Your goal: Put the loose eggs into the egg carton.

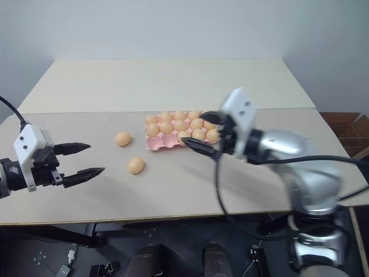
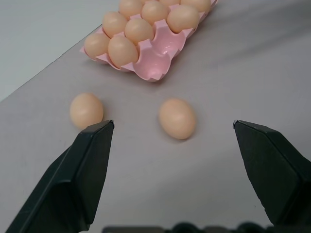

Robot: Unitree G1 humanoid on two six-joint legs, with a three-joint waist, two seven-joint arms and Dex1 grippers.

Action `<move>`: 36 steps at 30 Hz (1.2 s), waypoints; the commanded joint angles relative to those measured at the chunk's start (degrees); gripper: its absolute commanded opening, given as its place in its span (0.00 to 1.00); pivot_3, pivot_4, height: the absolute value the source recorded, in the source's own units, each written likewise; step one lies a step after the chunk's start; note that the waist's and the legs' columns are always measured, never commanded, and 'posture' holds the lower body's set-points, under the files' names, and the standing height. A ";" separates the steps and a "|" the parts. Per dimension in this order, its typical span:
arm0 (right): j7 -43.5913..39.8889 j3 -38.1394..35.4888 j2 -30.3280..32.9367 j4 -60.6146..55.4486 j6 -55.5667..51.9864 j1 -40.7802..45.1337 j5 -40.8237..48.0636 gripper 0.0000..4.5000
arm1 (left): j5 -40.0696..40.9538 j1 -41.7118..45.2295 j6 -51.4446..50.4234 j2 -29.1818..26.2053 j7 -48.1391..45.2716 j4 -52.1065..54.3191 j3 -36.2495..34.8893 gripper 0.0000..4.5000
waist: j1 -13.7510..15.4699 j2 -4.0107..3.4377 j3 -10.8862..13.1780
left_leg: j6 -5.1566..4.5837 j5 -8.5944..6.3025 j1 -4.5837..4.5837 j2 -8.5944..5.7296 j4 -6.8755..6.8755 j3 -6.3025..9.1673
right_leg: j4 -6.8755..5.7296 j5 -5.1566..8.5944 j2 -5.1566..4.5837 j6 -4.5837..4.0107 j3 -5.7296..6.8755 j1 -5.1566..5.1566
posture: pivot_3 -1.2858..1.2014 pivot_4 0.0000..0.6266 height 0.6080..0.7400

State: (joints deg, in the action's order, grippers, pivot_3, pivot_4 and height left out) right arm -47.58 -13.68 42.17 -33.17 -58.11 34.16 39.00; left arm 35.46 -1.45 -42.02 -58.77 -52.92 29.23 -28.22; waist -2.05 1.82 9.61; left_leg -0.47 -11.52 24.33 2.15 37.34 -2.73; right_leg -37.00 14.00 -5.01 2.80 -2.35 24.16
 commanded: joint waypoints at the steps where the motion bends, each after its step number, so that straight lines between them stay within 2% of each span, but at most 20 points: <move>1: -7.50 -10.20 8.69 -0.06 -3.11 0.25 10.10 0.99 | -0.84 -0.71 -0.70 -1.76 0.58 2.00 -2.86 0.94 | 0.09 0.00 0.00 | 0.00 0.00 -0.06 0.00 -0.04 0.00 | 0.01 0.02 0.01 -0.02 0.00 -0.06 | 0.52 0.24 1.00; 4: -10.55 -14.09 15.85 2.56 -3.53 -0.37 13.38 0.99 | -1.32 -1.34 -0.75 -2.36 0.60 2.16 -2.93 0.94 | -0.08 0.01 0.00 | 0.00 0.00 -0.07 0.02 -0.06 -0.03 | 0.02 0.03 0.02 -0.05 -0.02 -0.03 | 0.52 0.24 1.00; 7: -11.86 -15.51 20.32 3.77 -2.15 -2.06 13.44 0.99 | -1.91 -1.53 -1.26 -2.40 1.37 2.21 -2.02 0.94 | -0.10 0.01 0.00 | 0.00 0.00 -0.10 0.04 -0.05 -0.10 | 0.04 0.04 0.02 -0.06 -0.06 -0.03 | 0.52 0.24 1.00; 14: -15.63 -16.71 25.09 1.98 -0.16 -7.86 14.66 1.00 | -3.51 -1.57 -2.76 -2.48 3.58 3.35 0.86 0.97 | 0.28 0.01 0.00 | 0.00 0.00 -0.05 0.03 -0.04 -0.11 | 0.08 0.05 0.02 -0.04 -0.08 -0.01 | 0.52 0.24 1.00; 19: -15.76 -15.35 25.72 0.18 2.68 -9.99 14.59 1.00 | -3.98 -0.37 -4.47 -0.24 7.05 4.05 5.20 0.97 | 0.81 0.01 0.00 | 0.00 0.00 -0.05 0.03 -0.04 -0.12 | 0.10 0.05 0.01 -0.04 -0.08 -0.01 | 0.52 0.24 1.00; 22: -15.39 -14.32 25.90 -0.26 3.44 -9.79 15.03 1.00 | -5.26 2.59 -4.90 1.83 9.80 2.99 10.28 0.97 | 1.24 0.01 0.00 | 0.00 0.00 -0.06 0.03 -0.01 -0.12 | 0.09 0.05 0.02 -0.04 -0.09 -0.03 | 0.52 0.24 1.00; 36: -15.68 -9.77 26.91 0.38 6.91 -7.03 15.30 1.00 | -12.29 16.74 -3.84 13.12 15.17 -7.99 28.62 0.97 | 1.41 0.03 0.00 | -0.01 0.00 0.00 -0.02 0.07 -0.07 | 0.09 0.03 0.03 0.01 -0.09 -0.07 | 0.52 0.24 1.00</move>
State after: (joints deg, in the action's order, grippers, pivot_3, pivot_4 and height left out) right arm -63.19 -22.92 68.25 -32.63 -52.78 26.14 53.22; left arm 24.27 13.95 -47.18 -46.03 -38.10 21.68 -0.31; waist -0.64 1.86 9.62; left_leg -0.48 -11.52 24.33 2.13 37.43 -2.80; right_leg -36.91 14.03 -4.98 2.81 -2.43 24.08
